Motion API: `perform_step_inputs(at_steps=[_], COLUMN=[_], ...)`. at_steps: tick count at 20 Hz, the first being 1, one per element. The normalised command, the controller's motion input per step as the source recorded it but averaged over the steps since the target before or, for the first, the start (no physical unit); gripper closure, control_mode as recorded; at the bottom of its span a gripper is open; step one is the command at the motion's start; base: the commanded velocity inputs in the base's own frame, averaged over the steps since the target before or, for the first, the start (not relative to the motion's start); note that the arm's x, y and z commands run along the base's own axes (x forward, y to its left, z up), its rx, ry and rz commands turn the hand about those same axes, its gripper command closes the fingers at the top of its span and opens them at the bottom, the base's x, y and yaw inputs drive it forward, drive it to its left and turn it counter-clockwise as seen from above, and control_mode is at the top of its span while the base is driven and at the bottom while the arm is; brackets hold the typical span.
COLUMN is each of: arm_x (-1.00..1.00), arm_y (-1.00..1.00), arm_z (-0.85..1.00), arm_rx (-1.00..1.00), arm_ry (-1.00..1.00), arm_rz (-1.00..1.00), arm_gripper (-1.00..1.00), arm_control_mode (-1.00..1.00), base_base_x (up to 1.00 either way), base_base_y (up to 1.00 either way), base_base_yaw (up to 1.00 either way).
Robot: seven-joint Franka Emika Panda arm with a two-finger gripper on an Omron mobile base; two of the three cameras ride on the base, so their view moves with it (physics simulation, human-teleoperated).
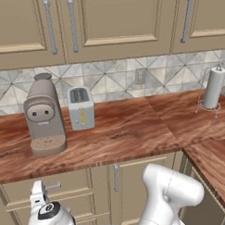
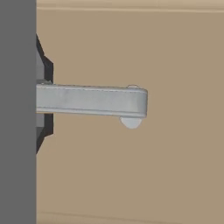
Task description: Take the pizza cutter from the drawer on the left and place it on the dining counter for cutting.
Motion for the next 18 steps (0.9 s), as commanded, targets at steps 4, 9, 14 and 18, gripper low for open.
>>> perform_step_inputs(at_steps=[4,9,14,18], arm_x=[-0.06,-0.56,-0.65,-0.77], arm_y=[0.00,0.01,0.00,0.00], arm_z=[-0.16,-0.40,-0.41,-0.40], arm_rx=[0.00,0.00,0.00,0.00], arm_ry=[0.00,0.09,0.10,0.09], arm_rz=[0.00,0.00,0.00,0.00], arm_gripper=[1.00,1.00,1.00,1.00], arm_control_mode=[-1.00,-1.00,-1.00,-1.00], base_base_x=[0.00,0.00,0.00,0.00], base_base_y=[0.00,0.00,0.00,0.00], base_base_yaw=[0.00,0.00,0.00,0.00])
